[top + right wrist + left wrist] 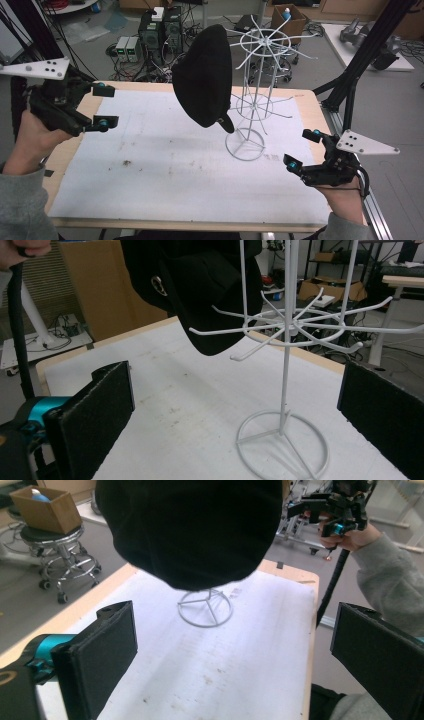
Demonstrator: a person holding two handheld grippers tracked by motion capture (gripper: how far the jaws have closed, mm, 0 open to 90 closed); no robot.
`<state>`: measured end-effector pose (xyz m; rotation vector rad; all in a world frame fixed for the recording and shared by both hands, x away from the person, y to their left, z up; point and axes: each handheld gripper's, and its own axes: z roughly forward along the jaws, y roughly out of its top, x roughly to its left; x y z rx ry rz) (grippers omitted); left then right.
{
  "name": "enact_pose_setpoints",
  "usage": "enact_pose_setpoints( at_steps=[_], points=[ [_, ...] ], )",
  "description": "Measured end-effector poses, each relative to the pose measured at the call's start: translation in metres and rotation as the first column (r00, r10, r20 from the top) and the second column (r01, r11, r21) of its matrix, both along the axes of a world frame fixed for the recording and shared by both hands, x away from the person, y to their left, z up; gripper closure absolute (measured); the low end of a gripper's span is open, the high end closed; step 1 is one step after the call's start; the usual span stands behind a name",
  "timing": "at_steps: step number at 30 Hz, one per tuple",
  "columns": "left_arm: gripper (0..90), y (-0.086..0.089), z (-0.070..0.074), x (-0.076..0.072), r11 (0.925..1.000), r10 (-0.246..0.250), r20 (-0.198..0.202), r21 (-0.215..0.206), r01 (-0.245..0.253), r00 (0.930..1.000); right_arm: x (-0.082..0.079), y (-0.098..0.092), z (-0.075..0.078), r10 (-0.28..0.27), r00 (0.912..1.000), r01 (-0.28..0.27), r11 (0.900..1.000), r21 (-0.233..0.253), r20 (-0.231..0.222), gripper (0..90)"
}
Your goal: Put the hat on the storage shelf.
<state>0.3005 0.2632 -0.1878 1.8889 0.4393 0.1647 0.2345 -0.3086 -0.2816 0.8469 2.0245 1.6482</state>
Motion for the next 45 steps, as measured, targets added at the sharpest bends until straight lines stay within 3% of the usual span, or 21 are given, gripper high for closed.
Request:
enact_pose_setpoints(
  at_steps=[6,11,15,17,21,23,25,30,34,41,45],
  points=[
    [5.1,0.017,-0.021,-0.004,0.9985,0.037,-0.023,-0.039,-0.038,0.9990,0.007,0.005,-0.001,0.016,0.9999,-0.016,1.000,-0.005,0.002,0.7],
    [5.1,0.027,-0.040,-0.010,0.9970,0.065,-0.004,-0.040,-0.065,0.9979,0.011,0.005,-0.001,0.015,0.9999,-0.015,1.000,-0.002,0.002,0.7],
    [5.1,0.034,-0.058,-0.014,0.9964,0.050,-0.026,-0.067,-0.052,0.9984,0.012,0.004,0.000,0.012,0.9999,-0.012,1.000,0.006,0.003,0.7],
    [5.1,0.040,-0.068,-0.015,0.9961,0.065,-0.031,-0.058,-0.067,0.9974,0.013,0.004,0.000,0.013,0.9999,-0.013,1.000,0.009,0.007,0.7],
    [5.1,0.053,-0.084,-0.018,0.9906,0.082,-0.049,-0.105,-0.087,0.9954,0.013,0.004,0.000,0.011,0.9999,-0.011,1.000,0.005,0.004,0.7],
    [5.1,0.059,-0.088,-0.019,0.9868,0.092,-0.054,-0.129,-0.098,0.9943,0.013,0.005,0.000,0.007,0.9999,-0.007,1.000,0.001,0.008,0.7],
    [5.1,0.062,-0.090,-0.021,0.9861,0.114,-0.047,-0.116,-0.119,0.9924,0.013,0.005,0.000,0.001,1.0000,-0.001,1.000,0.000,0.005,0.7],
    [5.1,0.067,-0.093,-0.023,0.9811,0.139,-0.039,-0.131,-0.143,0.9896,0.013,0.005,0.001,-0.020,0.9998,0.020,1.000,-0.008,0.007,0.7],
    [5.1,0.067,-0.098,-0.023,0.9763,0.186,-0.024,-0.107,-0.188,0.9822,0.013,0.005,0.000,-0.041,0.9991,0.041,0.999,-0.012,0.010,0.7],
    [5.2,0.067,-0.112,-0.021,0.9596,0.264,-0.035,-0.092,-0.266,0.9640,0.016,0.007,-0.004,-0.062,0.9981,0.062,0.998,-0.016,0.001,0.7],
    [5.2,0.064,-0.117,-0.019,0.9581,0.278,-0.025,-0.064,-0.279,0.9603,0.018,0.011,-0.006,-0.072,0.9974,0.071,0.997,-0.030,-0.009,0.7]
  ],
)
